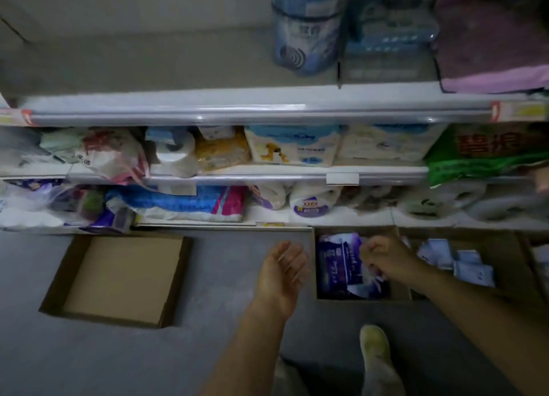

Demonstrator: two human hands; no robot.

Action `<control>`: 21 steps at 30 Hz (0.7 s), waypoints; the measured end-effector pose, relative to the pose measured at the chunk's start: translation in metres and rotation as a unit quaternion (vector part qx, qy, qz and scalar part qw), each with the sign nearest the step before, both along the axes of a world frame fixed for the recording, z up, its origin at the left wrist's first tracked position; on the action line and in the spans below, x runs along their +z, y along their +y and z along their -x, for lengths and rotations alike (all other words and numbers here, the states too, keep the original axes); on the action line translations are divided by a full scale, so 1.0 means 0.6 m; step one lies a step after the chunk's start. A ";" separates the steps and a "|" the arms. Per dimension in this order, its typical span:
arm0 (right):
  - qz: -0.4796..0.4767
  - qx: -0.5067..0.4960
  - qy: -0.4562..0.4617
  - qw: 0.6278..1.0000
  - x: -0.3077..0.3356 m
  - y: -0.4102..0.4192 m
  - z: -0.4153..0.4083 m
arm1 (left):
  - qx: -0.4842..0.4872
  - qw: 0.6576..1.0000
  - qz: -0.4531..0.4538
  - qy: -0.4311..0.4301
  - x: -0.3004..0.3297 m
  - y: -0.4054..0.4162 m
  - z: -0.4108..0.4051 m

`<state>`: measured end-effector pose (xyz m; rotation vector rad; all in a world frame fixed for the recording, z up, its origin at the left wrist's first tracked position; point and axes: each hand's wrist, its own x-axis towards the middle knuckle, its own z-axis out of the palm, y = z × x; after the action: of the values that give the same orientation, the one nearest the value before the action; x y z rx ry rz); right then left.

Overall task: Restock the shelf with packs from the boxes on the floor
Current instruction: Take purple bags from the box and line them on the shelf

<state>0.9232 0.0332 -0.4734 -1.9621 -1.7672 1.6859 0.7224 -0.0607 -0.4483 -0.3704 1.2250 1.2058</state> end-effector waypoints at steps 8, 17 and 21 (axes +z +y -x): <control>0.105 -0.005 -0.035 0.994 -0.219 -0.025 -0.164 | 0.017 0.995 0.091 -0.022 -0.203 0.017 -0.173; 0.167 -0.061 -0.058 0.982 -0.397 0.027 -0.258 | 0.024 0.986 0.159 -0.034 -0.447 0.049 -0.292; 0.177 -0.077 -0.058 0.979 -0.485 0.051 -0.256 | 0.024 0.983 0.181 -0.038 -0.541 0.048 -0.313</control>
<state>1.0768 0.0635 -0.7643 -2.3110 -1.3725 1.9791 0.9099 -0.0317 -0.7727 -0.7114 1.3759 0.9980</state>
